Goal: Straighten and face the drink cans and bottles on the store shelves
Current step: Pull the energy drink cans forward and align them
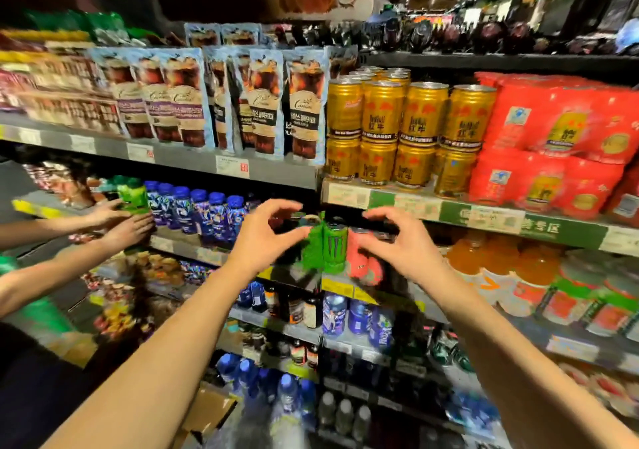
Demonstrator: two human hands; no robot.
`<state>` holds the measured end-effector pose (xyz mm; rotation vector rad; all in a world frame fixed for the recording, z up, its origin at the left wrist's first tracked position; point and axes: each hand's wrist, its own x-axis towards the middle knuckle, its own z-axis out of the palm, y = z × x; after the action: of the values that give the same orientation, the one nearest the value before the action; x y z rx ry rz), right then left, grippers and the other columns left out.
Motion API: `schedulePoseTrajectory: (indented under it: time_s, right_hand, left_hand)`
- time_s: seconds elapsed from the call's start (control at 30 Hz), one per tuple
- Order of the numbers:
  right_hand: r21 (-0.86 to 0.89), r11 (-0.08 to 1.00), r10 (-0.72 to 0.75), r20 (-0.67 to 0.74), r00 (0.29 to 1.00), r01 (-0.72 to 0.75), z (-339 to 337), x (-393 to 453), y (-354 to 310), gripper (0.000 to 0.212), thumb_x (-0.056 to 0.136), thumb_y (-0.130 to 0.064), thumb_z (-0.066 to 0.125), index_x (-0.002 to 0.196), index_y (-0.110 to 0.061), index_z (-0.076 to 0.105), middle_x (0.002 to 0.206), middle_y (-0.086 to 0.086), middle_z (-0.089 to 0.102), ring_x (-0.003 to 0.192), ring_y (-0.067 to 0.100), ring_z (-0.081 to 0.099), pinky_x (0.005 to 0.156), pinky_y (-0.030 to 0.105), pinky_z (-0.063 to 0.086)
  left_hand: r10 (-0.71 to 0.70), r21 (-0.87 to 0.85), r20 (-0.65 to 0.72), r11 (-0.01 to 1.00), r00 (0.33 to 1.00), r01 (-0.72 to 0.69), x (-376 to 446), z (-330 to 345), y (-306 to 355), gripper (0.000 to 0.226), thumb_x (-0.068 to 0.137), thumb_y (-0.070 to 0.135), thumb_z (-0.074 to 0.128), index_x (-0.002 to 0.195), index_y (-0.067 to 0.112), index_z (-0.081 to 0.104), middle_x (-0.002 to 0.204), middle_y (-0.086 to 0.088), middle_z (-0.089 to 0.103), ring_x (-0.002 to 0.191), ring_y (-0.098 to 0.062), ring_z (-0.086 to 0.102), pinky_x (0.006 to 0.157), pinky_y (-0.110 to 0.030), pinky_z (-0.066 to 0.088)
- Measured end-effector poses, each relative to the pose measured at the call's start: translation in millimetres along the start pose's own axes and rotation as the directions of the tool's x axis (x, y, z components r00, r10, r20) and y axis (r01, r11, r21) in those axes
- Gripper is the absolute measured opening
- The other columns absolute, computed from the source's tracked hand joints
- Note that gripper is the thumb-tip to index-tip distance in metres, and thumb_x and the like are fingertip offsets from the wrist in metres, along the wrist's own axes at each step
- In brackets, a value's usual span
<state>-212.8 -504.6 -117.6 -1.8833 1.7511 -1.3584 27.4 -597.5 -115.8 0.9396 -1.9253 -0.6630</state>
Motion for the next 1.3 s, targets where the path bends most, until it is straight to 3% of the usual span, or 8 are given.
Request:
schedulePoseTrajectory:
  time_s: [0.17, 0.27, 0.33, 0.4, 0.6, 0.73, 1.0, 1.3]
  right_hand:
    - [0.088, 0.952, 0.290, 0.050, 0.956, -0.293, 65, -3, 21, 0.039, 0.078, -0.034, 0.081, 0.112, -0.024, 0.065, 0.102, 0.004, 0.070, 0.093, 0.023, 0.068, 0.089, 0.048, 0.054]
    - [0.034, 0.940, 0.340, -0.014, 0.940, -0.340, 97, 5, 28, 0.037, 0.079, -0.029, 0.081, 0.110, -0.018, 0.065, 0.098, -0.001, 0.067, 0.092, 0.022, 0.065, 0.089, 0.046, 0.053]
    - [-0.026, 0.939, 0.341, -0.057, 0.938, -0.342, 116, 14, 31, 0.038, 0.079, -0.028, 0.080, 0.112, -0.015, 0.065, 0.100, -0.002, 0.065, 0.096, 0.021, 0.063, 0.091, 0.037, 0.051]
    - [-0.137, 0.935, 0.318, -0.085, 0.944, -0.327, 131, 24, 30, 0.045, 0.080, -0.032, 0.078, 0.117, -0.013, 0.064, 0.113, 0.002, 0.065, 0.109, 0.022, 0.059, 0.095, 0.032, 0.044]
    - [-0.477, 0.857, 0.178, -0.085, 0.980, -0.196, 160, 67, 33, 0.068, 0.078, -0.043, 0.076, 0.133, -0.009, 0.054, 0.128, 0.011, 0.060, 0.125, 0.029, 0.045, 0.106, 0.040, 0.035]
    - [-0.659, 0.729, 0.251, 0.004, 0.968, -0.187, 169, 91, 45, 0.081, 0.079, -0.059, 0.068, 0.143, -0.015, 0.042, 0.132, 0.011, 0.058, 0.122, 0.034, 0.047, 0.100, 0.045, 0.033]
    - [-0.690, 0.690, 0.362, 0.069, 0.929, -0.218, 171, 113, 62, 0.082, 0.077, -0.067, 0.065, 0.142, -0.021, 0.043, 0.126, 0.011, 0.064, 0.115, 0.034, 0.058, 0.094, 0.044, 0.041]
    - [-0.741, 0.627, 0.383, 0.023, 0.923, -0.242, 174, 120, 61, 0.087, 0.080, -0.068, 0.061, 0.145, -0.016, 0.039, 0.120, 0.008, 0.067, 0.114, 0.030, 0.061, 0.093, 0.043, 0.044]
  left_hand:
    - [-0.116, -0.067, 0.017, 0.991, 0.993, 0.117, -6, 12, -62, 0.030, 0.076, 0.012, 0.083, 0.104, 0.013, 0.071, 0.100, 0.001, 0.070, 0.095, -0.014, 0.064, 0.082, -0.008, 0.043]
    - [-0.085, -0.008, 0.042, 0.996, 0.995, 0.086, 4, 18, -94, 0.032, 0.078, 0.017, 0.082, 0.107, 0.013, 0.070, 0.106, 0.000, 0.069, 0.100, -0.016, 0.063, 0.090, -0.017, 0.045]
    - [-0.075, 0.031, 0.060, 0.997, 0.995, 0.073, 15, 18, -113, 0.033, 0.080, 0.017, 0.080, 0.111, 0.014, 0.069, 0.111, 0.000, 0.067, 0.106, -0.018, 0.061, 0.098, -0.028, 0.044]
    - [-0.053, 0.079, 0.077, 0.996, 0.996, 0.047, 27, 18, -128, 0.034, 0.082, 0.016, 0.077, 0.114, 0.016, 0.068, 0.114, 0.000, 0.066, 0.111, -0.019, 0.058, 0.098, -0.026, 0.040]
    - [0.127, 0.254, 0.204, 0.951, 0.971, -0.178, 72, 23, -151, 0.044, 0.081, 0.024, 0.077, 0.121, 0.013, 0.064, 0.120, -0.006, 0.065, 0.116, -0.026, 0.056, 0.103, -0.039, 0.040]
    - [0.117, 0.372, 0.354, 0.893, 0.928, -0.254, 96, 33, -159, 0.064, 0.080, 0.034, 0.077, 0.135, 0.010, 0.055, 0.132, -0.011, 0.059, 0.126, -0.029, 0.050, 0.108, -0.040, 0.036]
    - [-0.002, 0.603, 0.518, 0.710, 0.855, -0.364, 137, 46, -167, 0.077, 0.082, 0.056, 0.067, 0.144, 0.015, 0.047, 0.131, -0.012, 0.061, 0.122, -0.032, 0.055, 0.100, -0.042, 0.040]
    - [-0.070, 0.532, 0.584, 0.786, 0.808, -0.317, 154, 38, -172, 0.077, 0.076, 0.055, 0.076, 0.141, 0.020, 0.051, 0.135, -0.007, 0.061, 0.127, -0.029, 0.053, 0.102, -0.041, 0.038]
